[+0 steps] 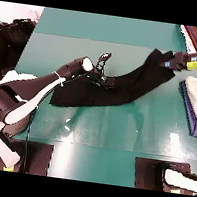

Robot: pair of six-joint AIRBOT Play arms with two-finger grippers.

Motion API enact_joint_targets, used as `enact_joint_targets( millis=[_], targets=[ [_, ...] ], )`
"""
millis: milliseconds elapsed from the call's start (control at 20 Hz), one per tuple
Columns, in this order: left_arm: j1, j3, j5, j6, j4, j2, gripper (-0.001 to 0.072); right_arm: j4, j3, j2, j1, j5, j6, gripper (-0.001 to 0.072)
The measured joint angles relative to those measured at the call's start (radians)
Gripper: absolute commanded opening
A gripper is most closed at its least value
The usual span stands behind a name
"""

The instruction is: Fold the shirts.

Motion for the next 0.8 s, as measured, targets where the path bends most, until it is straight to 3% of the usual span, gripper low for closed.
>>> enact_joint_targets(
  millis=[500, 800],
  targets=[
    [0.011, 0.007, -0.028, 0.006, 0.042, 0.003, 0.0027, 0.130, 0.044, 0.010, 0.179, -0.126, 0.010, 0.0018],
    [0.195, 0.007, -0.115, -0.016, 0.222, 0.196, 0.0028, 0.142, 0.045, -0.009, 0.359, -0.233, -0.021, 0.0018]
  ],
)
